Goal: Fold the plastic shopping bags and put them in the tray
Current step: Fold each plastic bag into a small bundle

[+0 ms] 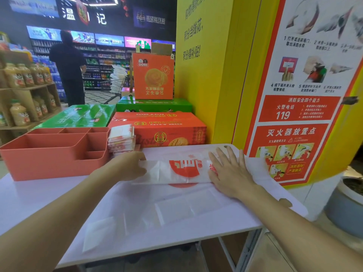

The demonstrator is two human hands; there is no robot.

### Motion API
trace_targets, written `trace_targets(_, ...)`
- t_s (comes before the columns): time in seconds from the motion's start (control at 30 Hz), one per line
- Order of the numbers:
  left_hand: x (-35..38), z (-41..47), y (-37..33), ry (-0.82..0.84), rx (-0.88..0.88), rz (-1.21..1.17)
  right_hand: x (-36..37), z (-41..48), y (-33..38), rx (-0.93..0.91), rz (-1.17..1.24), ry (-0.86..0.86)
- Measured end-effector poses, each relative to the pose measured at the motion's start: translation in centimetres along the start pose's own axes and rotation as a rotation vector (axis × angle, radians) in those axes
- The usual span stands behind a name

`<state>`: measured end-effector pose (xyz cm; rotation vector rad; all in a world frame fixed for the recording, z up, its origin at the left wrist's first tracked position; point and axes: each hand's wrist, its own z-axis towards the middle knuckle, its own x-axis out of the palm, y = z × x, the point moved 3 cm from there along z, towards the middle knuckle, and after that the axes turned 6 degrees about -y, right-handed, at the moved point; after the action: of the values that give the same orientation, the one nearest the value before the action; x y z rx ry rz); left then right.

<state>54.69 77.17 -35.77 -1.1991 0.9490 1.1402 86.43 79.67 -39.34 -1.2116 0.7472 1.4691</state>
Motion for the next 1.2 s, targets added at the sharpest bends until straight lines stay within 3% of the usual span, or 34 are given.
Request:
trace_targets(0.27, -0.2, -0.6, -0.4, -0.172, 0.16, 0.43, 0.9, 0.0, -0.1, 0.0, 0.186, 0.263)
trace_targets(0.33, 0.3, -0.8, -2.0, -0.181, 0.252, 0.364, 0.4, 0.1, 0.2, -0.02, 0.181, 0.237)
trace_targets(0.43, 1.6, -1.4, -5.1, -0.047, 0.344, 0.144, -0.4, -0.1, 2.1, -0.078, 0.196, 0.177)
trace_targets(0.53, 3.6, -1.5, -6.9, 0.132, 0.3, 0.069, -0.8, -0.2, 4.8, -0.144, 0.229, 0.16)
trace_targets(0.63, 5.2, -1.3, -6.9, 0.201, 0.254, 0.094, -0.3, -0.3, 6.1, -0.146, 0.244, 0.205)
trace_targets(0.77, 5.9, -1.3, -6.2, 0.236, 0.243, 0.106, 0.6, -0.7, 5.8, -0.12, 0.23, 0.308)
trace_targets(1.03, 6.3, -1.4, -6.0, 0.26, 0.243, 0.111, 1.1, -0.4, 5.9, -0.112, 0.231, 0.357)
trace_targets(1.2, 6.4, -1.5, -5.8, 0.182, 0.254, 0.071, -1.6, -0.8, 5.6, -0.185, 0.311, 0.151)
